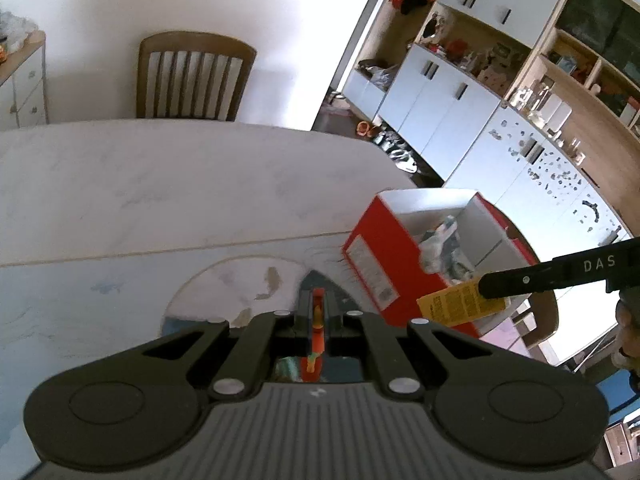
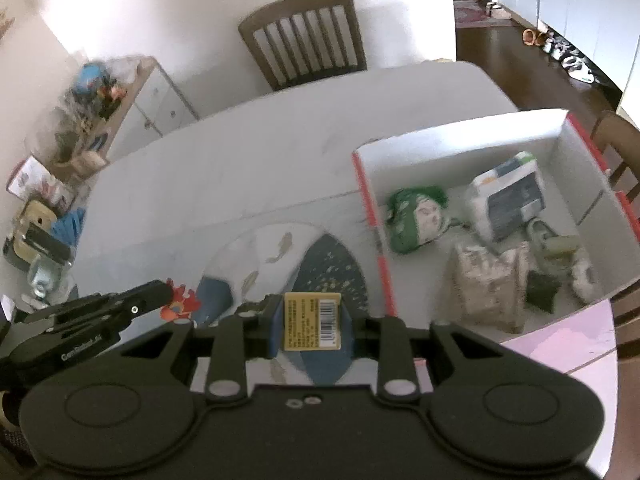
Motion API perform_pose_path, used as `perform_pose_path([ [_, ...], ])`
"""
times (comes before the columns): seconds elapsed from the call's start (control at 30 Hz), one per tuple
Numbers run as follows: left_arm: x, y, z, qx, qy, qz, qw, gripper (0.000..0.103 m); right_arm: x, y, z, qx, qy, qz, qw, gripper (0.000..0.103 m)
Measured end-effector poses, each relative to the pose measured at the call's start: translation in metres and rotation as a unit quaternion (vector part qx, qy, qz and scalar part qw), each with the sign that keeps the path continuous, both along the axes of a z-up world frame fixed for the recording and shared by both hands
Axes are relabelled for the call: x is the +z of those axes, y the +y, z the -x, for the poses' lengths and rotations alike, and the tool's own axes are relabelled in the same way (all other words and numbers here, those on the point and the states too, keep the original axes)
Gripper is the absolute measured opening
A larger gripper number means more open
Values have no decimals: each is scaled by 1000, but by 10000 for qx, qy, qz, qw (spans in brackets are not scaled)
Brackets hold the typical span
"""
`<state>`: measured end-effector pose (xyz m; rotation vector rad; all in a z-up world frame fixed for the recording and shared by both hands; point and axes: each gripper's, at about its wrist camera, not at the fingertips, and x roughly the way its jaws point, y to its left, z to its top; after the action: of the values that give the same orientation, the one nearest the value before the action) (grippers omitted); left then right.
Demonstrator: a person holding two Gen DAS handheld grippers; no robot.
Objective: Organize objects
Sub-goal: 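Carry the yellow box and orange keychain over the shoebox with both grippers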
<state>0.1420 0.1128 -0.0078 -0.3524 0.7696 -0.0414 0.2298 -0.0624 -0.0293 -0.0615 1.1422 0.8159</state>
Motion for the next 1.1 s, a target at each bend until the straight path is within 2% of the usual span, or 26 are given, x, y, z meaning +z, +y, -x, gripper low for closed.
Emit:
perform_pose_path([
  [0.33,32,-53,-29,-257,-215,-265,9991,5,10,-66,-45,-403,-148,-202,9989,27],
  [0.8,48,-155,-105,-544,-292,-405,9973,5,-22,-142,-127,-723,-116,6,9973,27],
  [0.93,46,-185,-130,-663,-246,-327,9970,5,-34,-152,-150,-726,-114,46,9973,27],
  [1.1,27,-221,-164,-809,1,-213,9965,5,-50,-150,-173,-641,-241,186,9975,27],
])
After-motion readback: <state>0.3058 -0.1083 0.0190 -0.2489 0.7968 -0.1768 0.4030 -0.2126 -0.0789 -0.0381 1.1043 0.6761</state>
